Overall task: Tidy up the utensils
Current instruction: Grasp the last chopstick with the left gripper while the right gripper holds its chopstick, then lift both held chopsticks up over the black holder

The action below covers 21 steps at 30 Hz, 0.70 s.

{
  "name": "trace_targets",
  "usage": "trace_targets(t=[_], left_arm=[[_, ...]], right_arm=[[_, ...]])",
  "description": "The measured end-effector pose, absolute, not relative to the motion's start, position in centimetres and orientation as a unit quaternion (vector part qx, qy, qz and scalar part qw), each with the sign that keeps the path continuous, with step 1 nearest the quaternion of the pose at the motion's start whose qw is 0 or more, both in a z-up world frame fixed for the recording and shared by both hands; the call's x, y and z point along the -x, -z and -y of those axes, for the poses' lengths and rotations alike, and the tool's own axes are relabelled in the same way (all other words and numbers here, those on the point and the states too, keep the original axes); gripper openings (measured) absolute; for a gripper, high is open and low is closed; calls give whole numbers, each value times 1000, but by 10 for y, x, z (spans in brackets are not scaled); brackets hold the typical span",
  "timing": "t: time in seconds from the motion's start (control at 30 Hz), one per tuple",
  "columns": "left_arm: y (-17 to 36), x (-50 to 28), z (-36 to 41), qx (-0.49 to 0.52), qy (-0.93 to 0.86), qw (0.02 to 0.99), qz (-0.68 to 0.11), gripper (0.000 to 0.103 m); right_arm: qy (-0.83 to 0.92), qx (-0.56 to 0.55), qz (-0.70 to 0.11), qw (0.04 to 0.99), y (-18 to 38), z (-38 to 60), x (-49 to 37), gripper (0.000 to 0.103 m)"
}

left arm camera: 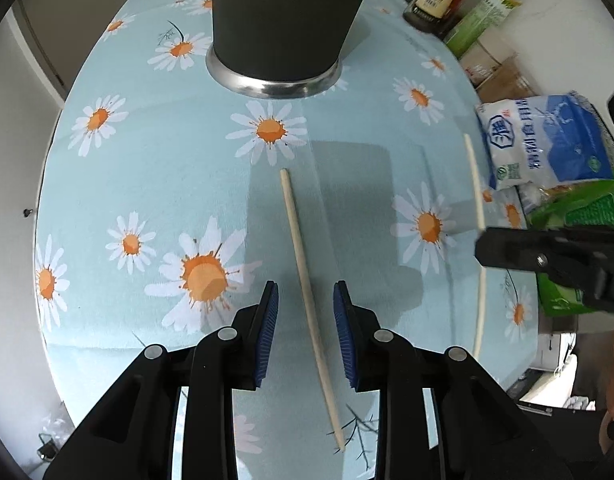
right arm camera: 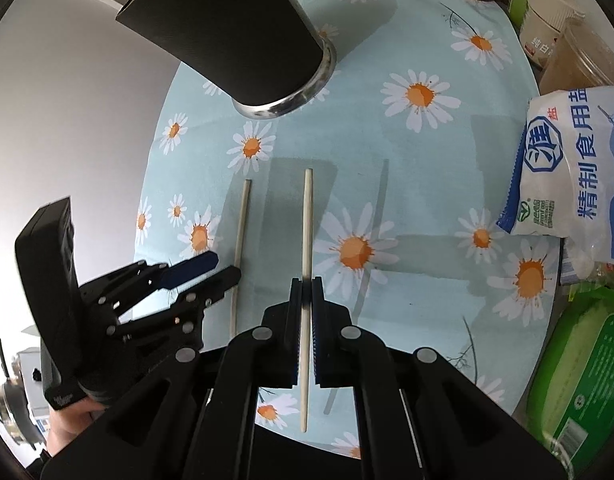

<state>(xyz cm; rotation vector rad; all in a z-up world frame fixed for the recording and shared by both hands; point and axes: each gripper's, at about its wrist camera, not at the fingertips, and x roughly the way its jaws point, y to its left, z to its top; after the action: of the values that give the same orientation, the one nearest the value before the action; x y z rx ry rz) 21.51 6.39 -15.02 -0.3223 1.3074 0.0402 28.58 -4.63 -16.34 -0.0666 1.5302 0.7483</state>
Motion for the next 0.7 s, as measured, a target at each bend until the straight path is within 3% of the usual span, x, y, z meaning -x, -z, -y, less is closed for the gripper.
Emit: trace_targets(t=[0.1,0.17,0.3,0.4,0.7], left_arm=[[154,-222,-60,142,-36,775,-615,26],[157,-226,-58,147,-39,767,-623,17],[157,-229,-56,142,-53,765,-625,13],[158,-231,-55,142,-58,763,-627,5],[160,-235,-63,157,-53,767,-620,4]], right_arm=[[-342,21,-677,652,164,54,-290,6],[-346,15,-677,649,164,58,-294,6],[-349,8,-676,649,166,62,-300,6],[-353,7,-678,645,167,64,-300,6],[-357,11,-676,645,165,58,-295,6]])
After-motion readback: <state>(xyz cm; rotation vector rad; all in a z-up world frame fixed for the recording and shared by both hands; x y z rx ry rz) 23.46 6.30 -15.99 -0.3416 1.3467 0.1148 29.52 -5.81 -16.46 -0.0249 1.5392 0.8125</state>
